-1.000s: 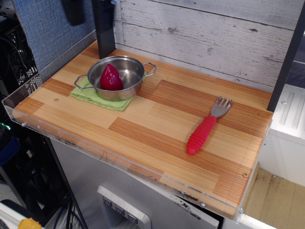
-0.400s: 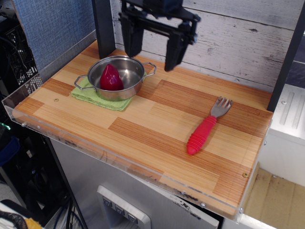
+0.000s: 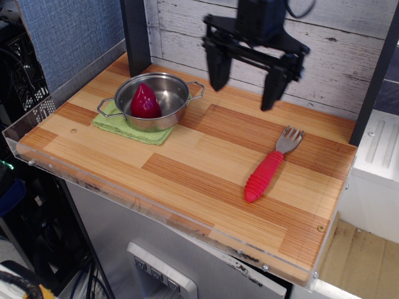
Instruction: Move the fork to the left of the pot.
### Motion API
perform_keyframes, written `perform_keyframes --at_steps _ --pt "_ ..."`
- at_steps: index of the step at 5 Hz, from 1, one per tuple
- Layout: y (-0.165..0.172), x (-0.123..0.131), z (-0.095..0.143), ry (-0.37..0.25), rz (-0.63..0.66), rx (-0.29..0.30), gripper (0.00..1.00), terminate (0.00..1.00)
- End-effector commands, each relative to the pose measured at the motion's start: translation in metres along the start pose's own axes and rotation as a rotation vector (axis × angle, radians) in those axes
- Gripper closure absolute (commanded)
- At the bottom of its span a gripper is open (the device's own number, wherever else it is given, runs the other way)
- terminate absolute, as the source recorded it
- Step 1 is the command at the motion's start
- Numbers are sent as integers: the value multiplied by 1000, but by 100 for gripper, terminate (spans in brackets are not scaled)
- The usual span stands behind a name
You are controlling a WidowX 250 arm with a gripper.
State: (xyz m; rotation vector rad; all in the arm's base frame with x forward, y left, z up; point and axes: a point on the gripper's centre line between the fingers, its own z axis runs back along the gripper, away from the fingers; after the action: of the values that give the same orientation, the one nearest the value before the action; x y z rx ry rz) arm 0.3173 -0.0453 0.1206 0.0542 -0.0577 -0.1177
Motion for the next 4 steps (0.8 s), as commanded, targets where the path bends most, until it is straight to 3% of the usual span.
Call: perform_keyframes --at_steps 1,4 --pt "-17 18 -22 -53 -76 -20 0 0" --pt "-34 8 -62 71 -14 -63 0 0"
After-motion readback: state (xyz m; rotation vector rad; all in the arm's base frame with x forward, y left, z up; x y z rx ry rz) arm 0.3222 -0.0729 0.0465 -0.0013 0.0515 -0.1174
